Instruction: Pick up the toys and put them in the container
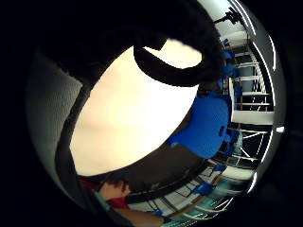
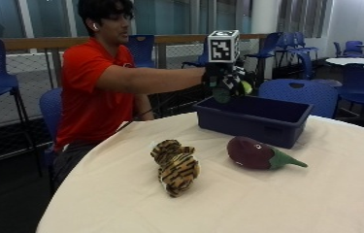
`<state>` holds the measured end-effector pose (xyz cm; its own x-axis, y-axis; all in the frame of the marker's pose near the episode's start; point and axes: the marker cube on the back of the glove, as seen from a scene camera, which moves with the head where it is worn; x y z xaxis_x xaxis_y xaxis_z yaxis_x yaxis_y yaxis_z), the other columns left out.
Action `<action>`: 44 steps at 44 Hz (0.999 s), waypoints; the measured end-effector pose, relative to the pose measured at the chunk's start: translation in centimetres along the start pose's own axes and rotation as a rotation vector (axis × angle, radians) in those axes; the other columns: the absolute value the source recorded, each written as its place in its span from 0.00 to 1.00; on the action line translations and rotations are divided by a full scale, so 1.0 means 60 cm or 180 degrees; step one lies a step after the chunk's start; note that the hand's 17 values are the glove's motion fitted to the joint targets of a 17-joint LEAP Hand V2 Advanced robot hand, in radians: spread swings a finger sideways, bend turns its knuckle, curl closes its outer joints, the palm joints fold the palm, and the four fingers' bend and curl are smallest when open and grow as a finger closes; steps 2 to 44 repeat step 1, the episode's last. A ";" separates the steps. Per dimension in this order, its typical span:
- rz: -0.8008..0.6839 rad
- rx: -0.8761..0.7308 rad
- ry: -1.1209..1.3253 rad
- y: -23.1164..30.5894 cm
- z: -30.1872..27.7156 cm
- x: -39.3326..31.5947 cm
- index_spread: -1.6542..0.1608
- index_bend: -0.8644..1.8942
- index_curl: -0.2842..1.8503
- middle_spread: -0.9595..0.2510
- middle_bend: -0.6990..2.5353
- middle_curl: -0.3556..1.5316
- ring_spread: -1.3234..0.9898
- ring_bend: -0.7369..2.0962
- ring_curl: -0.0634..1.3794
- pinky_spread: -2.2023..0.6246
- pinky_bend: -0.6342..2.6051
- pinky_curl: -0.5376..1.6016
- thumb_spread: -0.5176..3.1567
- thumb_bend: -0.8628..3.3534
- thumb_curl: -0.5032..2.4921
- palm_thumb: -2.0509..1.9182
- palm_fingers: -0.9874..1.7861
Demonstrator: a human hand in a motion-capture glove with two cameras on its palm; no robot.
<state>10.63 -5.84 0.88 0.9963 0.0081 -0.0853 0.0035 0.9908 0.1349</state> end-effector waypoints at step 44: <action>0.0003 0.0000 0.0000 0.000 0.000 0.001 0.70 0.37 0.26 0.73 0.25 0.28 0.59 0.33 0.25 0.82 0.51 0.40 0.45 0.19 0.24 0.50 0.30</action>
